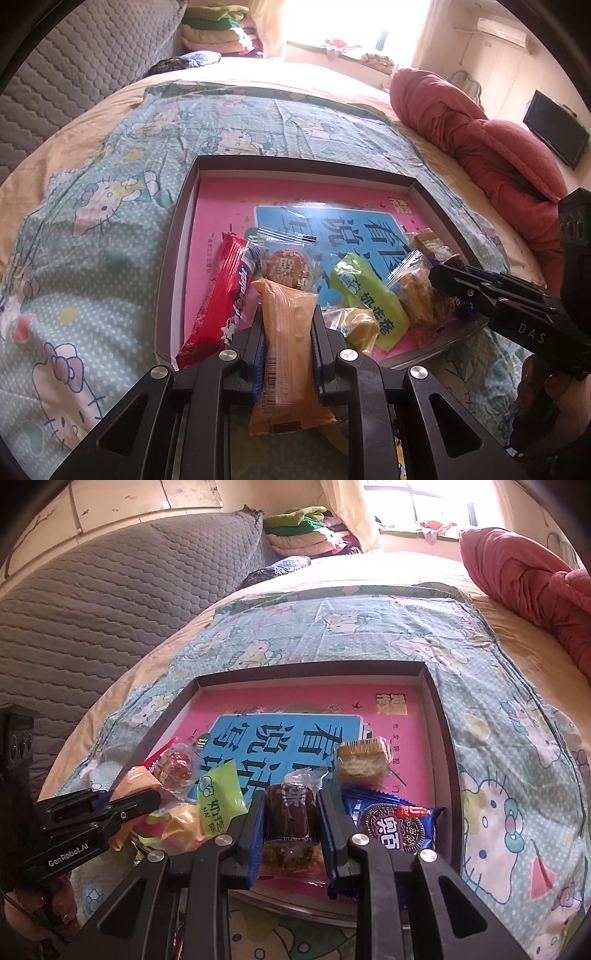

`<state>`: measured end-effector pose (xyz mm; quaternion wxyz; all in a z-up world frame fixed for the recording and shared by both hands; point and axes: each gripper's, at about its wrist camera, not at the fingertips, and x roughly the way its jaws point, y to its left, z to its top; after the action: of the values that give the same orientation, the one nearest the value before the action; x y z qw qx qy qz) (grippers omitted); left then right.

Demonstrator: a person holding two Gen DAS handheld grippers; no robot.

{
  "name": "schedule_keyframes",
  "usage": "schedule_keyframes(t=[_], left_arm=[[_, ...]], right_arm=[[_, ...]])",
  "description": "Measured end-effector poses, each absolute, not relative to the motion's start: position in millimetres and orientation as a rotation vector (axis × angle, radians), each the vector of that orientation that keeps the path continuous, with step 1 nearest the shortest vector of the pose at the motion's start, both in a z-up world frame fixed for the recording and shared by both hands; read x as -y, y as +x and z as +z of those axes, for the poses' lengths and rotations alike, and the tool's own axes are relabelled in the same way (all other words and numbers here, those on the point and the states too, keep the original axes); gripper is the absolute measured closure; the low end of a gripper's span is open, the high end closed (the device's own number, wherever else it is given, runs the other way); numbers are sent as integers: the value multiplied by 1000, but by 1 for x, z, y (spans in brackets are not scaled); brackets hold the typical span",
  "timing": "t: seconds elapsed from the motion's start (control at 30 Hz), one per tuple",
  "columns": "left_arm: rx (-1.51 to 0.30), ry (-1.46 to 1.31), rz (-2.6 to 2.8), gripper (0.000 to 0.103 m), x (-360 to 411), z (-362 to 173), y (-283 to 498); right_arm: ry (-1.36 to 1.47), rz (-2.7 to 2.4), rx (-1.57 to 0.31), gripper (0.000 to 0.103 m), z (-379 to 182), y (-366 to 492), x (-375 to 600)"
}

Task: Organize snacks
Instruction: 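Lower and release the orange cake from the left tool while the right tool releases the chocolate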

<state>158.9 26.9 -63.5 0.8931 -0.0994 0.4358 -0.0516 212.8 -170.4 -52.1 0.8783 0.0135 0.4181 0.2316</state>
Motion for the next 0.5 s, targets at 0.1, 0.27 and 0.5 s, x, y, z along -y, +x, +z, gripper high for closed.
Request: schedule_keyframes(t=[0.1, 0.27, 0.5], left_arm=[[-901, -203, -107, 83, -26, -63, 158], [-899, -201, -112, 83, -25, -62, 158], [-896, -202, -116, 83, -25, -63, 157]], right_arm=[[31, 477, -882, 76, -54, 214, 172], [23, 479, -880, 76, -54, 213, 171], [30, 469, -875, 76, -52, 213, 172]])
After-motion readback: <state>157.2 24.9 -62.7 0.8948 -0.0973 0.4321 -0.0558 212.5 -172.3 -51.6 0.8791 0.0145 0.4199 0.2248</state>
